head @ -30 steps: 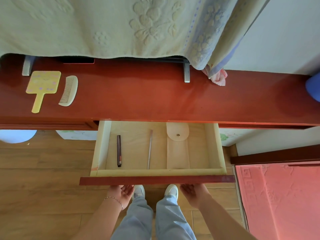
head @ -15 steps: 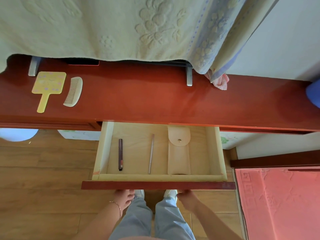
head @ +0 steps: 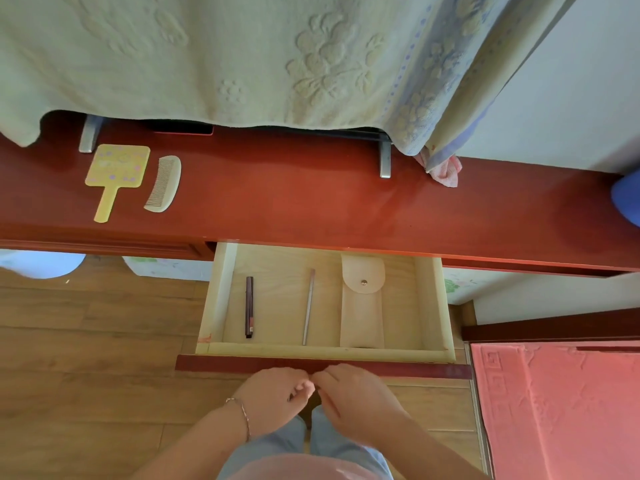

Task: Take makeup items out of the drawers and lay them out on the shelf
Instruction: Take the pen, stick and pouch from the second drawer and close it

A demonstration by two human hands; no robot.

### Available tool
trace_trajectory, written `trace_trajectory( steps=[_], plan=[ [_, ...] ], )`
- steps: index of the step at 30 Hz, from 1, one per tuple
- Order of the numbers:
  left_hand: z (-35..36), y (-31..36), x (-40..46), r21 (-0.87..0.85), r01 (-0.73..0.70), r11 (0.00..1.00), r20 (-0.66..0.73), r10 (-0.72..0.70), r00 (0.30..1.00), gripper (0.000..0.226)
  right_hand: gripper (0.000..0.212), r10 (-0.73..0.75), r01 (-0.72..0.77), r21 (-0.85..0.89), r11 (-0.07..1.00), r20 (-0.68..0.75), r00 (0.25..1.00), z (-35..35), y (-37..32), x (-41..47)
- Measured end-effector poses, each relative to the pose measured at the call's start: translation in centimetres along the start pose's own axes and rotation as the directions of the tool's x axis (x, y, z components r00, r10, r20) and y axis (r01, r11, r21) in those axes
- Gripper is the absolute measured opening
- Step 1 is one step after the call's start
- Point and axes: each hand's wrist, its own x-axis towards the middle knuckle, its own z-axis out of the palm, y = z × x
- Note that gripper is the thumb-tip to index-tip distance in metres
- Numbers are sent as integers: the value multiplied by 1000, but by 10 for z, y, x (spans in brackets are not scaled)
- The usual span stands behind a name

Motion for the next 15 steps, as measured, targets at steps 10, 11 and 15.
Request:
trace_trajectory(
  steps=[10,11,15],
  plan=[
    [-58,-2,15,-118,31,993,-160,-50,986,31,42,30,-24,45,999,-123,992,-30,11,25],
    [-62,-4,18,-111,44,993,-170,-63,983,32,39,46,-40,54,998,-109,993,-31,11,29],
    [-70,-15,34,-84,121,989,-221,-136,966,28,35,184,-183,87,979,0,983,-32,15,49]
  ],
)
